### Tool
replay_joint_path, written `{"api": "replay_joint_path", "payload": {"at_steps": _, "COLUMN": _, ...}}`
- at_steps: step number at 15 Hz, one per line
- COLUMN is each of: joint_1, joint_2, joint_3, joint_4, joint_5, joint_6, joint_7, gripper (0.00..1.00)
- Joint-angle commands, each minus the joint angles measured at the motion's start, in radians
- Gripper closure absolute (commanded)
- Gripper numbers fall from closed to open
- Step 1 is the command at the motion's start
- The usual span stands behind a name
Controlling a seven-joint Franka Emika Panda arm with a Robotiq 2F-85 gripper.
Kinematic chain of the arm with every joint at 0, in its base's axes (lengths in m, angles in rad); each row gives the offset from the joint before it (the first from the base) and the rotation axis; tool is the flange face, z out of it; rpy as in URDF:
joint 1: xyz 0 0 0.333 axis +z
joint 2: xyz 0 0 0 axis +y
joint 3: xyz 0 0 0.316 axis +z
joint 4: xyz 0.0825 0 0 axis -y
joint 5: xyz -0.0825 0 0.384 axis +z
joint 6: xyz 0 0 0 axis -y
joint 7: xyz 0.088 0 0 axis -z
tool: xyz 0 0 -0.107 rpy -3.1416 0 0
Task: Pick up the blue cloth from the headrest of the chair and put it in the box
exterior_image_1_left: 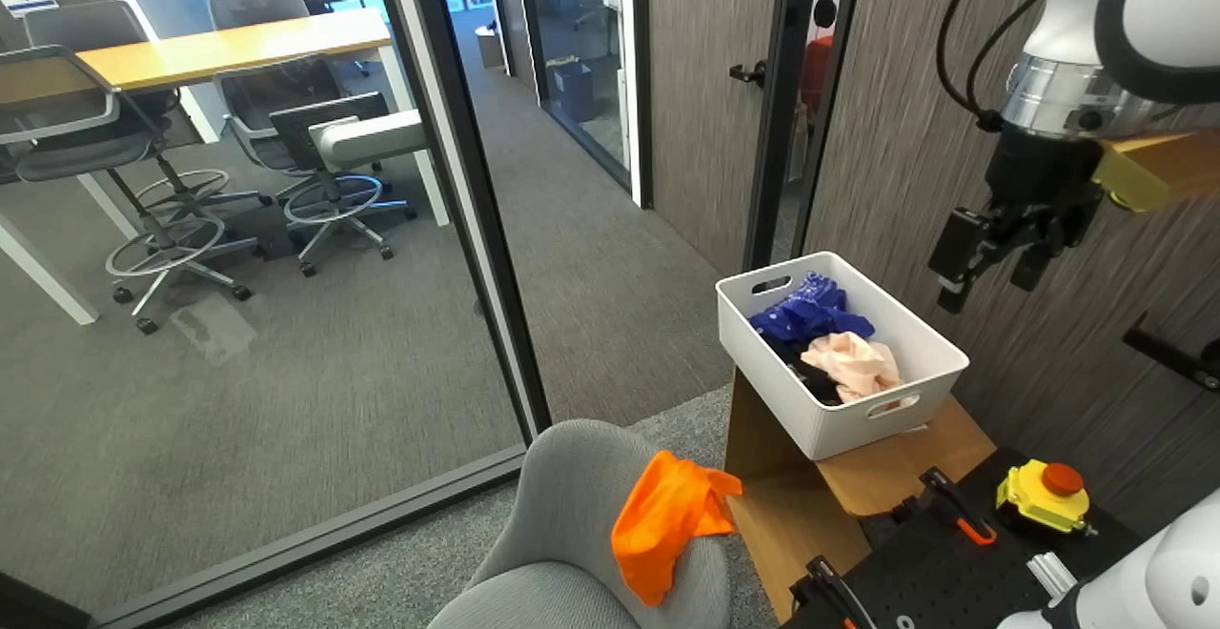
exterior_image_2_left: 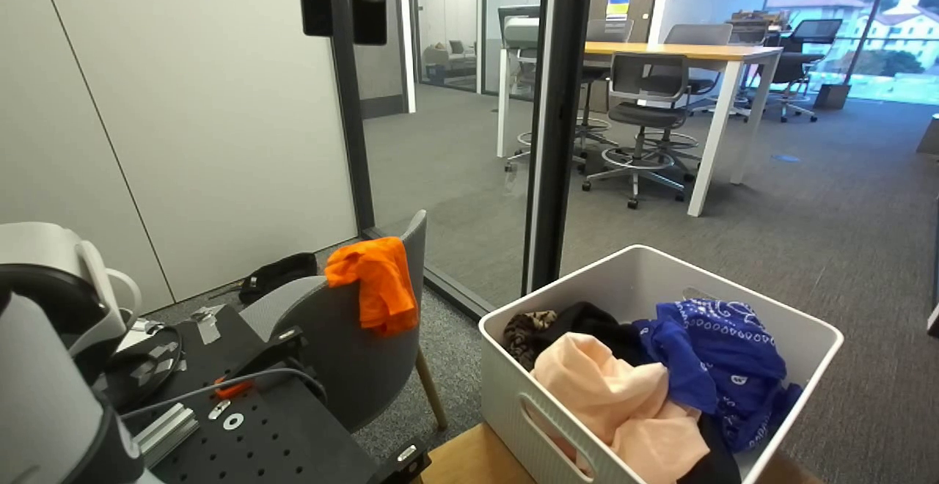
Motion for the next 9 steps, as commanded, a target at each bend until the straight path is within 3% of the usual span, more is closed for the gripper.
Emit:
{"api": "replay_joint_path", "payload": {"at_steps": 1, "joint_1": -0.001, "joint_2": 0.000, "joint_3": 0.002, "joint_4": -0.002, "joint_5": 0.001, "joint_6": -0.003, "joint_7": 0.007, "gripper": 0.00}}
{"api": "replay_joint_path", "payload": {"at_steps": 9, "joint_1": -0.002, "joint_2": -0.001, "joint_3": 0.009, "joint_4": -0.007, "joint_5": 0.001, "joint_6": -0.007, "joint_7": 0.024, "gripper": 0.00}}
